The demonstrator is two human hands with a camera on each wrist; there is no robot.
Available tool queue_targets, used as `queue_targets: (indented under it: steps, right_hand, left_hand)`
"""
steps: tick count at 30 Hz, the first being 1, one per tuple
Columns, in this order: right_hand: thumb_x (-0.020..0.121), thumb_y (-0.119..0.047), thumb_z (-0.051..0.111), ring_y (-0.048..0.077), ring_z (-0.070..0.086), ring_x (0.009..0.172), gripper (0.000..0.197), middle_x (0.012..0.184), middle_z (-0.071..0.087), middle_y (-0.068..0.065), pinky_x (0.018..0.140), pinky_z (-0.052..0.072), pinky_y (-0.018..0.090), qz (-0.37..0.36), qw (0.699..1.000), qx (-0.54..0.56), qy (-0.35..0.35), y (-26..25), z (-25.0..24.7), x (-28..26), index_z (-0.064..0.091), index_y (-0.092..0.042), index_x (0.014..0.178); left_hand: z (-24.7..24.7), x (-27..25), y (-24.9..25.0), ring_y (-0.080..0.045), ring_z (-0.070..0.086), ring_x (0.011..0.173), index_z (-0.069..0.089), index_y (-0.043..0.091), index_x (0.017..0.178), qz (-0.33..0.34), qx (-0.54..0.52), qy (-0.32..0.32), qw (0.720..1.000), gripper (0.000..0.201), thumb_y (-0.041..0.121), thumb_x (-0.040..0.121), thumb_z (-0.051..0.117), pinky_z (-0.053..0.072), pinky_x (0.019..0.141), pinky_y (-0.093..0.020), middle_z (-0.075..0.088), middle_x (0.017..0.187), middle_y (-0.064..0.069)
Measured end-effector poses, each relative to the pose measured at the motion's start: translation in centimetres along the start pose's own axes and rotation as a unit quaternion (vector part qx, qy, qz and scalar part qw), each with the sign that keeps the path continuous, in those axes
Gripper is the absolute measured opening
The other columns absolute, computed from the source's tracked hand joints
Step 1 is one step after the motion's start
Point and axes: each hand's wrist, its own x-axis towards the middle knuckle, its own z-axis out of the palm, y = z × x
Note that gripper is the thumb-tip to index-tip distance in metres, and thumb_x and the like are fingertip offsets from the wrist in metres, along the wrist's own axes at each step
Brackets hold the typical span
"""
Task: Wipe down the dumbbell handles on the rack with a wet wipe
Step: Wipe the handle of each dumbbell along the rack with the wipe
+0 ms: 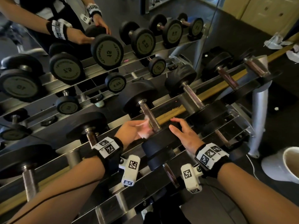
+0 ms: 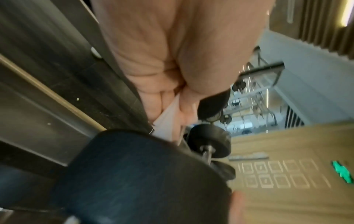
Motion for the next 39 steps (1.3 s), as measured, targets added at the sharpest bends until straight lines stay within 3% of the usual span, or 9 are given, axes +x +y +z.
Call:
queue_targets:
  steps: [3,6,11,17,21,25,29,33,39]
  right_hand:
    - [0.093,-0.05,0.057,0.018,0.062,0.108,0.038,0.127,0.056,0.001,0.096,0.054,0.045,0.002,1.0,0.005,0.005,-0.1,0.1,-0.1,0.045,-0.044,0.129]
    - [0.093,-0.05,0.056,0.019,0.061,0.11,0.041,0.128,0.056,0.002,0.097,0.053,0.044,0.005,1.0,0.002,0.002,-0.3,0.1,-0.3,0.044,-0.042,0.131]
    - [0.094,-0.047,0.056,0.023,0.058,0.114,0.044,0.132,0.052,0.004,0.101,0.05,0.047,0.01,1.0,0.002,0.006,-0.8,0.1,-0.5,0.043,-0.035,0.135]
    - [0.095,-0.046,0.056,0.023,0.058,0.116,0.039,0.132,0.054,0.004,0.101,0.049,0.046,0.018,1.0,0.006,0.016,-1.4,0.2,-0.9,0.046,-0.036,0.131]
    - [0.094,-0.052,0.054,0.024,0.059,0.114,0.037,0.131,0.055,0.004,0.101,0.049,0.049,0.016,0.999,-0.019,0.021,-1.6,0.3,-1.0,0.046,-0.04,0.129]
    - [0.094,-0.054,0.053,0.024,0.058,0.114,0.039,0.131,0.055,0.004,0.101,0.048,0.045,0.029,0.998,-0.048,0.015,-1.8,0.1,-1.0,0.045,-0.041,0.129]
    - [0.093,-0.045,0.061,0.016,0.054,0.118,0.044,0.132,0.055,-0.001,0.096,0.042,0.026,0.034,0.995,-0.091,-0.005,-3.1,-0.9,-0.4,0.05,-0.031,0.133]
    - [0.088,-0.026,0.071,0.011,0.047,0.129,0.048,0.135,0.054,-0.009,0.106,0.034,0.026,-0.038,0.992,-0.105,-0.051,-5.5,-2.1,0.8,0.054,-0.028,0.133]
    - [0.085,-0.016,0.075,0.014,0.054,0.121,0.043,0.129,0.063,0.005,0.105,0.042,0.033,-0.074,0.988,-0.058,-0.121,-7.6,-3.7,3.2,0.061,-0.015,0.126]
  left_hand:
    - [-1.2,1.6,0.6,-0.024,0.07,0.088,0.071,0.003,0.111,0.003,-0.143,0.129,0.981,0.019,0.011,0.099,0.058,0.058,0.093,-0.039,0.068,0.108,-0.019]
    - [-0.1,2.9,1.3,-0.023,0.065,0.087,0.071,0.005,0.111,0.008,-0.144,0.163,0.976,0.022,0.02,0.1,0.059,0.047,0.105,-0.047,0.066,0.099,-0.014]
    - [2.5,2.7,0.2,-0.022,0.067,0.111,0.073,0.012,0.115,0.003,-0.018,0.123,0.992,0.034,0.037,0.101,0.054,0.048,0.103,-0.033,0.073,0.111,-0.01]
    - [3.0,-0.2,-0.2,-0.027,0.061,0.123,0.068,0.009,0.126,-0.026,0.013,-0.001,1.0,0.031,0.024,0.103,0.055,0.042,0.114,-0.043,0.067,0.126,-0.016]
    - [2.9,-2.1,1.2,-0.014,0.065,0.112,0.071,0.023,0.122,-0.02,0.13,-0.04,0.991,0.028,0.033,0.103,0.053,0.051,0.095,-0.025,0.071,0.115,-0.001]
    - [2.1,-3.2,2.4,-0.021,0.07,0.106,0.069,0.003,0.12,-0.009,0.039,-0.025,0.999,0.026,0.012,0.101,0.054,0.056,0.087,-0.023,0.07,0.119,-0.02]
    - [1.5,-3.9,4.1,-0.012,0.07,0.09,0.05,-0.006,0.138,0.053,-0.044,-0.018,0.997,0.038,-0.003,0.102,0.039,0.055,0.073,-0.017,0.061,0.125,-0.02]
    - [2.4,-3.9,5.3,-0.021,0.062,0.097,0.047,0.013,0.141,0.099,0.001,0.014,0.995,0.039,0.003,0.105,0.042,0.053,0.083,-0.03,0.064,0.116,-0.014]
    - [5.5,-2.4,5.6,-0.024,0.059,0.087,0.048,0.024,0.121,0.148,0.057,0.138,0.978,0.031,0.001,0.101,0.05,0.054,0.071,-0.03,0.06,0.101,-0.017]
